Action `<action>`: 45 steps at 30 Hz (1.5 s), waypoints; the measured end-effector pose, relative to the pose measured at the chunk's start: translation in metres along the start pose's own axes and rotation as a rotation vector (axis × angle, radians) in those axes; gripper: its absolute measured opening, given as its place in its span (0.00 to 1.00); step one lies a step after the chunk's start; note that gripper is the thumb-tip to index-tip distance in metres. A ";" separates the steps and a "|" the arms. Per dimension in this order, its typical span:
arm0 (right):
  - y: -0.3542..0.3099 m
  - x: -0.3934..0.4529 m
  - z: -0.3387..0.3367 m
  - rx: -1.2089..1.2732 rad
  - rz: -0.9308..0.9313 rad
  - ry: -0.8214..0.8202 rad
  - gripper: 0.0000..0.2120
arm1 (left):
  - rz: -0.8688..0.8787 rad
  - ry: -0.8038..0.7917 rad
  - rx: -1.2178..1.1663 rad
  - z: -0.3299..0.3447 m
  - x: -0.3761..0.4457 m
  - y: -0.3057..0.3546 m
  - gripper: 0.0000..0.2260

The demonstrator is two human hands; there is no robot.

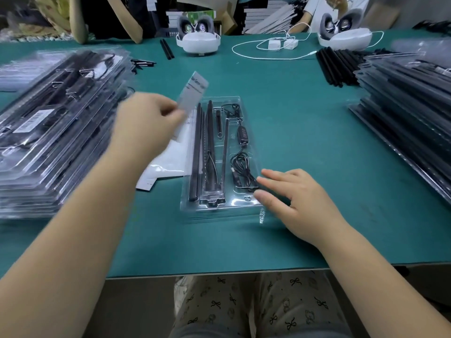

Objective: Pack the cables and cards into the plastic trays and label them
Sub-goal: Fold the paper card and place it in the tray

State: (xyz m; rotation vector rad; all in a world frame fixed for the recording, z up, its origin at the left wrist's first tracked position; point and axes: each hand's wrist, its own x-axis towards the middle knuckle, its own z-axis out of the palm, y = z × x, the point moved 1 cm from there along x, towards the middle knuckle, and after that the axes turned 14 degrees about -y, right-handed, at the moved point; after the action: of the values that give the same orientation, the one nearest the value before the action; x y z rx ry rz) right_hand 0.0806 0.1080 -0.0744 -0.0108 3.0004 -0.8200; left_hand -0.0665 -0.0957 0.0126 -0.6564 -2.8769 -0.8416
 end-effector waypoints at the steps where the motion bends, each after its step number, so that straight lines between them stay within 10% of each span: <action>1: 0.000 0.000 -0.001 0.035 -0.003 0.006 0.37 | 0.011 -0.127 -0.203 0.011 -0.010 0.011 0.06; 7: 0.008 0.005 -0.010 0.615 0.012 0.021 0.10 | 0.058 -0.564 -0.570 0.077 -0.036 0.043 0.03; 13: 0.024 0.009 -0.015 0.943 0.104 0.202 0.07 | 0.402 -0.289 0.249 0.090 -0.042 0.043 0.27; 20: 0.031 0.011 -0.018 1.119 0.122 0.393 0.07 | 0.427 -0.382 0.398 0.096 -0.050 0.038 0.42; 45: 0.029 0.008 -0.015 0.960 0.140 0.320 0.14 | 0.647 -0.354 0.299 0.074 -0.043 0.032 0.25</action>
State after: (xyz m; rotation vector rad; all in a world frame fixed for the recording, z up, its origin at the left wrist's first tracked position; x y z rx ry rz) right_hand 0.0726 0.1405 -0.0770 0.3701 2.4533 -2.2829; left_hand -0.0110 -0.0488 -0.0418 -1.6897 -2.6647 -0.2140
